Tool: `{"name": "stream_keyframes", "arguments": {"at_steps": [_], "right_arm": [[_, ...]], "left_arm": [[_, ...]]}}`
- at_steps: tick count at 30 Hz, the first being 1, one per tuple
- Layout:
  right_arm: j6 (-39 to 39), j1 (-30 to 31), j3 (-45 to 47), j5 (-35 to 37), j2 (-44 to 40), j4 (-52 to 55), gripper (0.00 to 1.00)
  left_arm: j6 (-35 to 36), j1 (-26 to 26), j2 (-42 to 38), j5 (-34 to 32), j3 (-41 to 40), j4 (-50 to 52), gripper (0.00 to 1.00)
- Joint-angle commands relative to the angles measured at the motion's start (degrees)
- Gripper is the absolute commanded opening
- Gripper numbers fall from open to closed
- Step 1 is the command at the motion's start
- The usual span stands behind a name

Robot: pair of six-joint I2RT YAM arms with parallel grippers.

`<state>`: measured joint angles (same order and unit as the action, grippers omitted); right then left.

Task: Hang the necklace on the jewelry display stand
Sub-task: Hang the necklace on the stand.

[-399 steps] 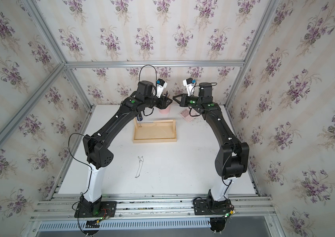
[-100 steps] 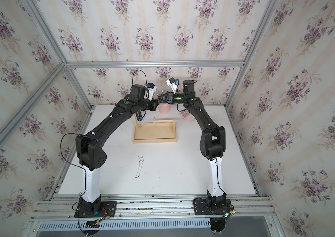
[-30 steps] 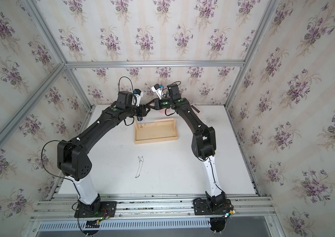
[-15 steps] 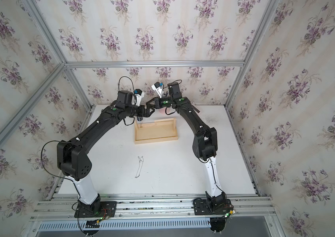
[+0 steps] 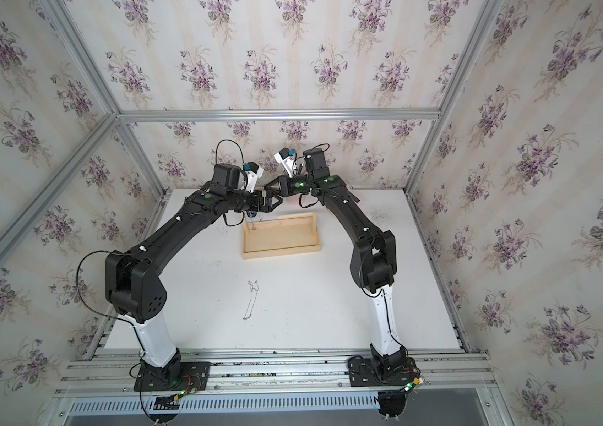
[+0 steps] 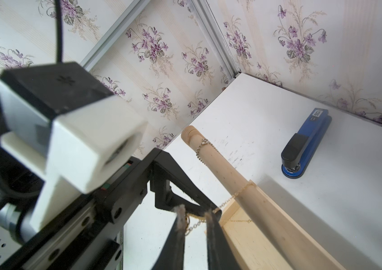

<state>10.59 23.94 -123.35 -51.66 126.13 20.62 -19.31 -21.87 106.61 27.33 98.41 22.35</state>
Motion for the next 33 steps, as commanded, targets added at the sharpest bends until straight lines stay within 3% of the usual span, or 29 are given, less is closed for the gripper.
{"name": "stream_keyframes", "arguments": {"at_steps": [1, 9, 27, 33], "right_arm": [[0.2, -0.3, 1.2, 0.4, -1.5, -1.9, 0.19], [1.4, -1.0, 7.4, 0.5, -4.6, -5.5, 0.19], [1.8, -1.1, 8.9, 0.6, -7.9, -4.7, 0.22], [0.3, 0.1, 9.8, 5.3, -11.0, -2.7, 0.22]], "left_arm": [[-2.6, 0.0, -0.5, 1.5, -1.5, -3.8, 1.00], [-2.6, -0.5, -2.0, -2.4, -3.9, -4.2, 1.00], [-2.8, -0.4, -7.5, -2.8, -4.4, -3.1, 1.00], [-2.5, -0.5, -11.2, -6.4, -5.5, 2.1, 1.00]]}}
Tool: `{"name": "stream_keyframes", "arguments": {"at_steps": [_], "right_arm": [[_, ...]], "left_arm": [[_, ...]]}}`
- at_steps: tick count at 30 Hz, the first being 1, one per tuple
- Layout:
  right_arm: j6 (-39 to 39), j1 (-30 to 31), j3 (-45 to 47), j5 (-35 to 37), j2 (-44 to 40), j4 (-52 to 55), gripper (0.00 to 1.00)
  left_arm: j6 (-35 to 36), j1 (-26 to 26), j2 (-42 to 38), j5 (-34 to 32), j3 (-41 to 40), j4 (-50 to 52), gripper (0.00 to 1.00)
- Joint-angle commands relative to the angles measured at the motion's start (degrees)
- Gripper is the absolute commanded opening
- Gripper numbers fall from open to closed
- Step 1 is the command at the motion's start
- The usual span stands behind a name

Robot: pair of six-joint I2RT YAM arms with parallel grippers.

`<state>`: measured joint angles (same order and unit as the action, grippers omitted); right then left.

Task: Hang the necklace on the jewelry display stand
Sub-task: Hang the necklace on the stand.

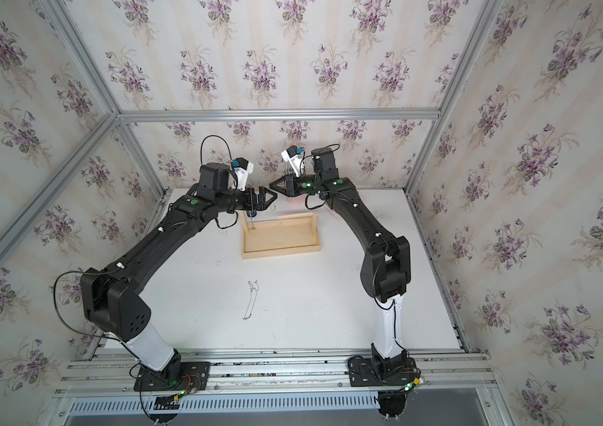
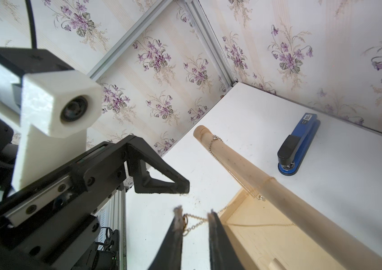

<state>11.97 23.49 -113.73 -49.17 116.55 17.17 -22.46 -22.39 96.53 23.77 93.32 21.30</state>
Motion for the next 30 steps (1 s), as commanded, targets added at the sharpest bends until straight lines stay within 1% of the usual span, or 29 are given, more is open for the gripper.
{"name": "stream_keyframes", "arguments": {"at_steps": [1, 2, 6, 11, 15, 18, 23, 25, 28, 29, 30], "right_arm": [[-1.2, 0.6, 0.7, 3.1, -1.9, 0.9, 0.22], [-1.2, 0.6, 1.1, 3.7, -2.3, 0.8, 0.22], [-1.1, 0.8, 3.7, 5.6, -4.2, -0.5, 0.23], [-1.2, 0.7, 1.0, 5.0, -1.4, 1.4, 0.23], [-1.1, 0.7, -0.9, 4.6, 0.7, 1.8, 0.22], [-1.2, 0.9, -3.8, 4.5, 2.5, 2.3, 0.23], [-3.1, 1.3, -13.4, 6.4, 8.2, 7.4, 0.21], [-4.3, 1.7, -17.0, 8.2, 10.6, 9.6, 0.19], [-5.4, 2.1, -18.5, 12.4, 12.2, 11.1, 0.14], [-5.8, 2.1, -18.4, 13.5, 12.4, 11.5, 0.14], [-6.3, 2.2, -18.3, 14.7, 12.5, 12.0, 0.14]], "left_arm": [[0.9, 0.0, -1.8, -2.9, -1.0, 3.9, 1.00], [0.9, 0.0, -2.4, -4.7, -1.6, 4.3, 1.00], [0.7, 0.0, -4.8, -7.4, -3.8, 5.6, 1.00], [0.6, 0.1, -5.2, -10.9, -3.1, 7.6, 1.00], [0.4, 0.2, -5.8, -11.8, -4.2, 6.5, 1.00], [0.3, 0.3, -6.0, -11.9, -5.0, 6.0, 1.00], [-0.1, 0.8, -6.8, -12.9, -7.0, 5.2, 1.00], [-0.5, 1.1, -6.9, -13.5, -7.4, 5.0, 1.00], [-1.1, 1.6, -6.7, -14.8, -7.3, 4.9, 0.99], [-1.3, 1.7, -6.8, -15.1, -7.4, 4.7, 0.98], [-1.5, 1.7, -6.7, -15.4, -7.3, 4.3, 0.95]]}}
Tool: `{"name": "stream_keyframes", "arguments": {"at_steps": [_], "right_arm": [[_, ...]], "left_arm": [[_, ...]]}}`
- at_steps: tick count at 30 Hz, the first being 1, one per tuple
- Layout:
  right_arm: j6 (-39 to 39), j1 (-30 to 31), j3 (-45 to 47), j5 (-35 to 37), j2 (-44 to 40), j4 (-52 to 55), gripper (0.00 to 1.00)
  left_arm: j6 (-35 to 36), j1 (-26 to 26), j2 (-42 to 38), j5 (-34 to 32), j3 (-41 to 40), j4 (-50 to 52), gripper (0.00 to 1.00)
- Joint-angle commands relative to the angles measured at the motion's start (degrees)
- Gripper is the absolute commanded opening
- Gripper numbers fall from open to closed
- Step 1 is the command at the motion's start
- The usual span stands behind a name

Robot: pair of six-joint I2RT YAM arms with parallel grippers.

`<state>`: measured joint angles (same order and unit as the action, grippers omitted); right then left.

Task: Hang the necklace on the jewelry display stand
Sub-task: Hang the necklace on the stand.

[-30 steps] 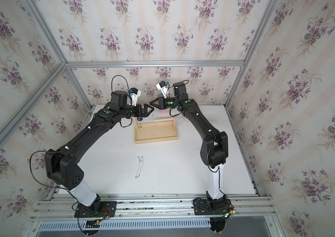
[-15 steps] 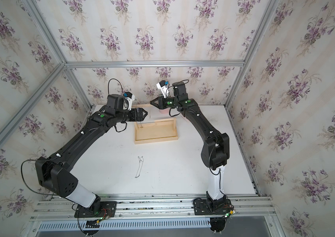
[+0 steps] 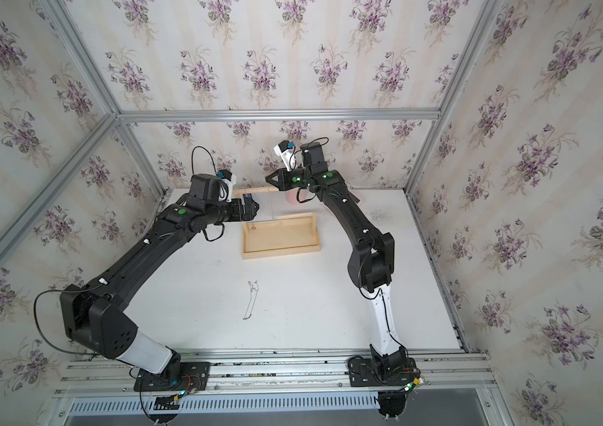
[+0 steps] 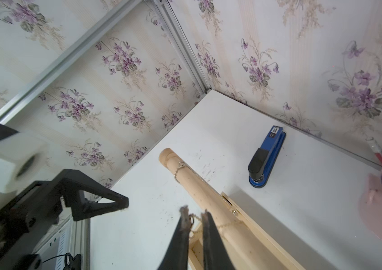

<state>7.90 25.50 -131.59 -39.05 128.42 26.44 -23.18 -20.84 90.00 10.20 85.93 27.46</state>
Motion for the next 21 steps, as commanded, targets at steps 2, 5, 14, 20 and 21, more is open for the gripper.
{"name": "stream_keyframes", "arguments": {"at_steps": [2, 5, 14, 20, 21], "right_arm": [[-3.2, 0.5, -0.2, 6.5, 0.9, 3.7, 0.12], [-4.5, 1.1, -0.2, 8.1, 1.1, 4.7, 0.10], [-7.5, 2.8, -0.1, 13.3, 1.6, 5.7, 0.17], [-7.6, 2.9, 0.4, 12.9, 1.2, 6.3, 0.17], [-7.6, 2.9, 0.8, 12.8, 1.1, 6.1, 0.17]], "left_arm": [[-1.5, 0.4, -0.2, -2.5, 0.0, -2.4, 0.80], [-2.3, 0.6, 0.2, -3.1, 0.1, -3.0, 0.62], [-3.9, 0.6, 1.9, -2.8, 2.0, -4.0, 0.44], [-6.6, 0.8, 7.7, 0.5, 11.7, -3.8, 0.36], [-7.3, 0.9, 8.9, 1.0, 13.3, -3.6, 0.35]]}}
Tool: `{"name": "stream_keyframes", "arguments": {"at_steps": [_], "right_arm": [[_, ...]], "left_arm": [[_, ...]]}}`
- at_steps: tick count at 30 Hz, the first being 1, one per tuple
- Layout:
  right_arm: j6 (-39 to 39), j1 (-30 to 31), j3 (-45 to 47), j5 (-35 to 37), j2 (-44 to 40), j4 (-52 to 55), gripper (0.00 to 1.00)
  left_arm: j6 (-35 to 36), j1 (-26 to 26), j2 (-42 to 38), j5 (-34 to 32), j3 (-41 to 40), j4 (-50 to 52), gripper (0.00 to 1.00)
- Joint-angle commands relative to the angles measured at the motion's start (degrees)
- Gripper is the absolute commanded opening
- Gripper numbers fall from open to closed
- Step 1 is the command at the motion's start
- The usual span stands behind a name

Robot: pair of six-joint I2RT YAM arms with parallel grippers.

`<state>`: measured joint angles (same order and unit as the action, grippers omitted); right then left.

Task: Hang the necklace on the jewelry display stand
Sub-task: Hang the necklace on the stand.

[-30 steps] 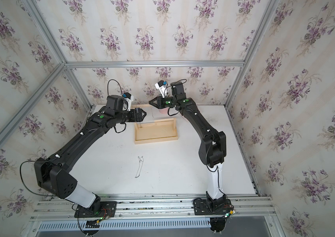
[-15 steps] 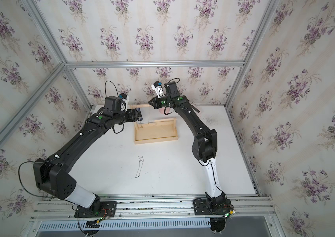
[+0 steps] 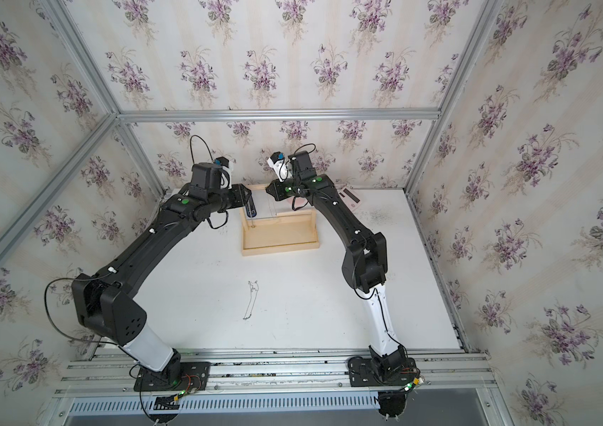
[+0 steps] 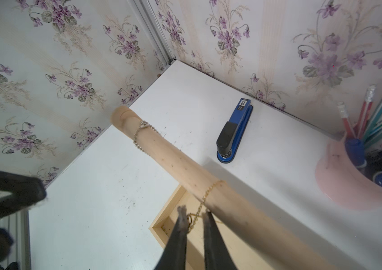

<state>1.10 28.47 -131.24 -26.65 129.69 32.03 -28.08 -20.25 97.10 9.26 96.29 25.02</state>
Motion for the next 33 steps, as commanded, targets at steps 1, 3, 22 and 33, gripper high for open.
{"name": "stream_keyframes", "arguments": {"at_steps": [1, 3, 22, 33], "right_arm": [[-0.8, -0.1, 1.0, 0.4, -0.5, 0.3, 0.17], [-0.9, -0.1, 1.8, 0.4, -1.1, -0.3, 0.17], [-1.0, -0.1, 3.5, -1.7, -3.6, -3.3, 0.16], [-0.8, -0.1, 3.5, -2.8, -4.5, -4.0, 0.16]], "left_arm": [[-3.2, 0.7, 3.3, 2.8, 4.9, -0.7, 0.35], [-4.9, 1.3, 6.5, 4.9, 9.1, 1.2, 0.34], [-7.0, 1.6, 15.2, 14.6, 17.6, 2.9, 0.34], [-7.3, 1.6, 17.9, 17.4, 21.3, 3.7, 0.34]]}}
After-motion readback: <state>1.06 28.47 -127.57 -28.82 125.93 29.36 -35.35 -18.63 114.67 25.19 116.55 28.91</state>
